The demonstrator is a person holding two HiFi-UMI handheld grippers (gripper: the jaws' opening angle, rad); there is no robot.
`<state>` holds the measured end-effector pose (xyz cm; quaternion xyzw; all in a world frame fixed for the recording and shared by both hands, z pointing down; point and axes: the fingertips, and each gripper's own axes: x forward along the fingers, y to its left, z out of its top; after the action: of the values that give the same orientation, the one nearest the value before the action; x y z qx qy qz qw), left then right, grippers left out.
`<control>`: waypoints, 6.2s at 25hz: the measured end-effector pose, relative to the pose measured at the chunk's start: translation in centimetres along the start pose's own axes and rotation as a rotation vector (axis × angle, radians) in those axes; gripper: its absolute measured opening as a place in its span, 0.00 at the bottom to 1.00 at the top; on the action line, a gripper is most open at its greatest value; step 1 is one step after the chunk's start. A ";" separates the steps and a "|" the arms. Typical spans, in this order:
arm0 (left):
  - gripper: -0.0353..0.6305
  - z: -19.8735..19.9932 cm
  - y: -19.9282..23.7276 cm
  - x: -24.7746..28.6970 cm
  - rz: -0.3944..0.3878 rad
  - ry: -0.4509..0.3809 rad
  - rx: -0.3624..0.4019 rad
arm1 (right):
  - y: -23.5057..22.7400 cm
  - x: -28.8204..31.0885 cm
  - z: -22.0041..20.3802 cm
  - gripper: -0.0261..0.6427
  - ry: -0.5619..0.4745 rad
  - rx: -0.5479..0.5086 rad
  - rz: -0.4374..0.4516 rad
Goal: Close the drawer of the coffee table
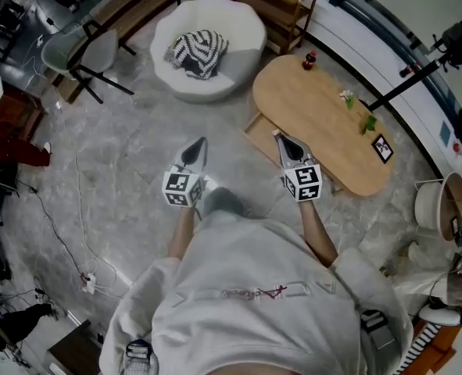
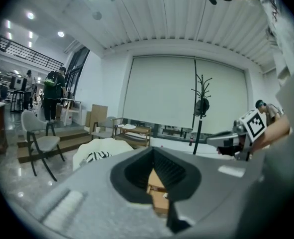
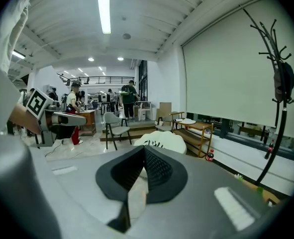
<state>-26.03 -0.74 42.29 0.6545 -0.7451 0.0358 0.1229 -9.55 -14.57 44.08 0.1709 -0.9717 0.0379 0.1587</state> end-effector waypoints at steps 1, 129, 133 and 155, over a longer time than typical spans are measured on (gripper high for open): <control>0.05 -0.1 0.0 0.1 -0.001 0.003 -0.003 | 0.0 0.1 -0.1 0.05 0.004 0.003 0.000; 0.42 -59.6 11.0 39.0 -0.547 0.468 0.295 | -11.7 11.3 -64.9 0.39 0.322 0.499 -0.727; 0.43 -60.3 10.7 40.0 -0.556 0.458 0.304 | -12.5 12.2 -65.9 0.39 0.334 0.483 -0.724; 0.36 -56.9 8.9 40.4 -0.600 0.487 0.267 | -14.1 11.7 -63.6 0.26 0.371 0.517 -0.731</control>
<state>-31.57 -26.33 107.61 0.8253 -0.4591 0.2489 0.2147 3.66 -23.37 108.33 0.5254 -0.7618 0.2499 0.2847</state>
